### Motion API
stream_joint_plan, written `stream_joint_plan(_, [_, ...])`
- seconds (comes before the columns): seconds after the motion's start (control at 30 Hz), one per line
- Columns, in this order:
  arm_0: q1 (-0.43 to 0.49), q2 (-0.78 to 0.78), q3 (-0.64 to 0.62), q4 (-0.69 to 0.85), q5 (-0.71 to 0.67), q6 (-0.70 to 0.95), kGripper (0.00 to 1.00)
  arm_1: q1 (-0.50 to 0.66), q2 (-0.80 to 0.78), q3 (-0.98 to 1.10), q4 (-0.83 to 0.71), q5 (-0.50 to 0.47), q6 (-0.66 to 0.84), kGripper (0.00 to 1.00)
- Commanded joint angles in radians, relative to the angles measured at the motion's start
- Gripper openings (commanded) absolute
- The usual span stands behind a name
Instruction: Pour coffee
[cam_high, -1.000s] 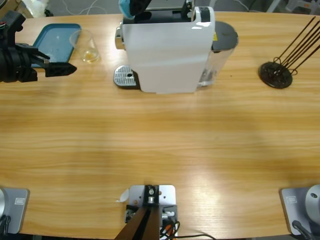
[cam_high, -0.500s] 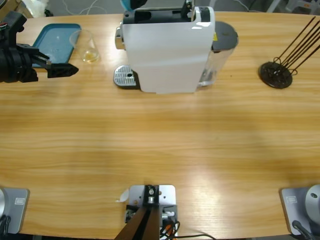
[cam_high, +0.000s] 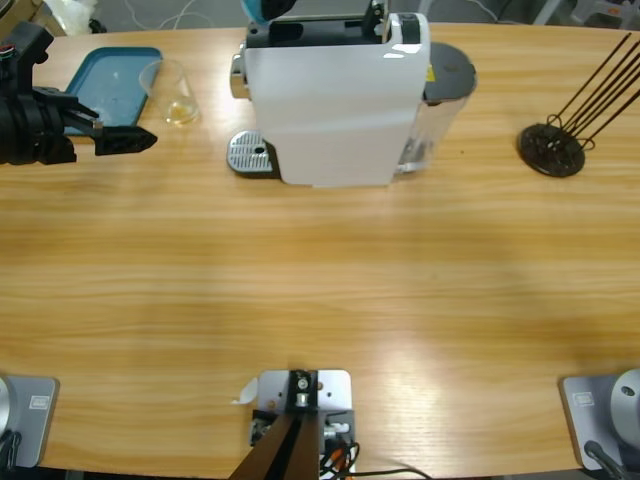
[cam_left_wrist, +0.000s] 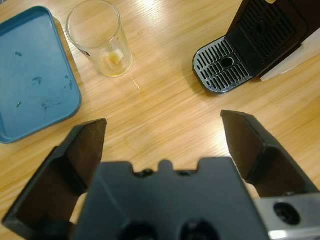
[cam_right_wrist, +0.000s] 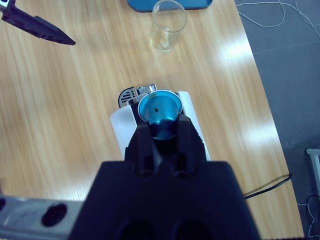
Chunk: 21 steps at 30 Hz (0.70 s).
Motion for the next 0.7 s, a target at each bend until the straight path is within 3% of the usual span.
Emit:
stream_joint_plan(0.03, [0.002, 0.028, 0.044, -0.015, -0.01, 0.009, 0.996, -0.013, 0.061, 0.045, 0.013, -0.013, -0.012, 0.0])
stream_joint_plan(0.63, [0.002, 0.025, 0.045, -0.02, -0.01, 0.009, 0.996, -0.013, 0.076, 0.032, 0.021, -0.013, -0.012, 0.0])
stream_joint_plan(0.67, [0.002, 0.026, 0.045, -0.02, -0.01, 0.009, 0.996, -0.013, 0.077, 0.031, 0.021, -0.013, -0.012, 0.006])
stream_joint_plan(0.7, [0.002, 0.026, 0.045, -0.02, -0.011, 0.009, 0.996, -0.013, 0.079, 0.029, 0.022, -0.013, -0.012, 0.121])
